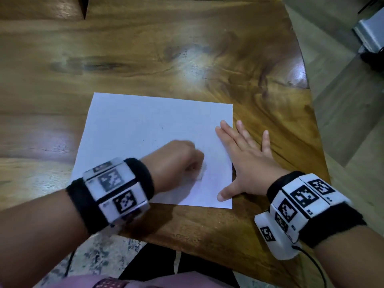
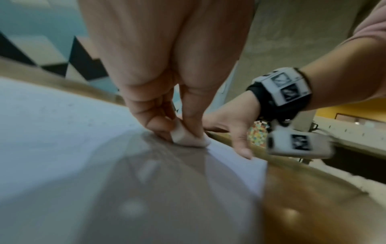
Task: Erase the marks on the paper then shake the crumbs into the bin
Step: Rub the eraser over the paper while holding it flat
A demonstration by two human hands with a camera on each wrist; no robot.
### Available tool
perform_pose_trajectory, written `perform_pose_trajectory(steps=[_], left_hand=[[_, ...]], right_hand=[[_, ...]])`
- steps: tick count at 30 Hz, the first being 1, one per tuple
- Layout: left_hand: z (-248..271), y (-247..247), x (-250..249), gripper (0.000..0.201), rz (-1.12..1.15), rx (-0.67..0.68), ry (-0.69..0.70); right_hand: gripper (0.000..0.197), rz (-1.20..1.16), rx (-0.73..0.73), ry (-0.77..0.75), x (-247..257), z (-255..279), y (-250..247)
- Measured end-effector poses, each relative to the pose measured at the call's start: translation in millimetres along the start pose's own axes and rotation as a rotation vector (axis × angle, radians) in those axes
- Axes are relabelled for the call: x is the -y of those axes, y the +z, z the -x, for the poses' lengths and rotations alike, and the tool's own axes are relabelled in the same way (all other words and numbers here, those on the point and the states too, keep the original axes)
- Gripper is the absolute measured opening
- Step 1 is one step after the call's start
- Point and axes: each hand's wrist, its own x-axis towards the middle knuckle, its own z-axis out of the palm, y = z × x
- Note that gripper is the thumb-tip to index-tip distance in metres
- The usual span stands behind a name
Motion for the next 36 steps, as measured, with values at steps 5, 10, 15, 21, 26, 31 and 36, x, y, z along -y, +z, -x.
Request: perform_pose_trajectory(steps=[5, 10, 15, 21, 26, 31, 36], left_hand=[[-22, -8, 3, 0.015, -0.004, -0.127, -0.073], [26, 15, 11, 0.012, 0.028, 0.104, 0.026], [-24, -15, -7, 0.009, 0.113, -0.089, -0.105], [21, 17, 2, 0.017, -0.129, 0.087, 0.122], [7, 1, 6, 0.007, -0.023, -0.033, 0.018], [10, -1, 9, 0.006, -0.011, -0.050, -0.008], [11, -1, 8, 0.010, -0.060, -0.052, -0.007]], right_hand=[[0.145, -0.005, 0.010, -0.001, 1, 0, -1], [0.145, -0.011, 0.002, 0.001, 0, 0, 0], [0.144, -0.017, 0.000, -0.007, 1, 0, 0], [0.142, -0.009, 0.010, -0.012, -1, -1, -1], [0.143, 0.022, 0.011, 0.002, 2, 1, -1], [0.142, 0.059, -0.015, 0.014, 11, 2, -4], [0.144, 0.080, -0.061, -0.097, 23, -5, -3]])
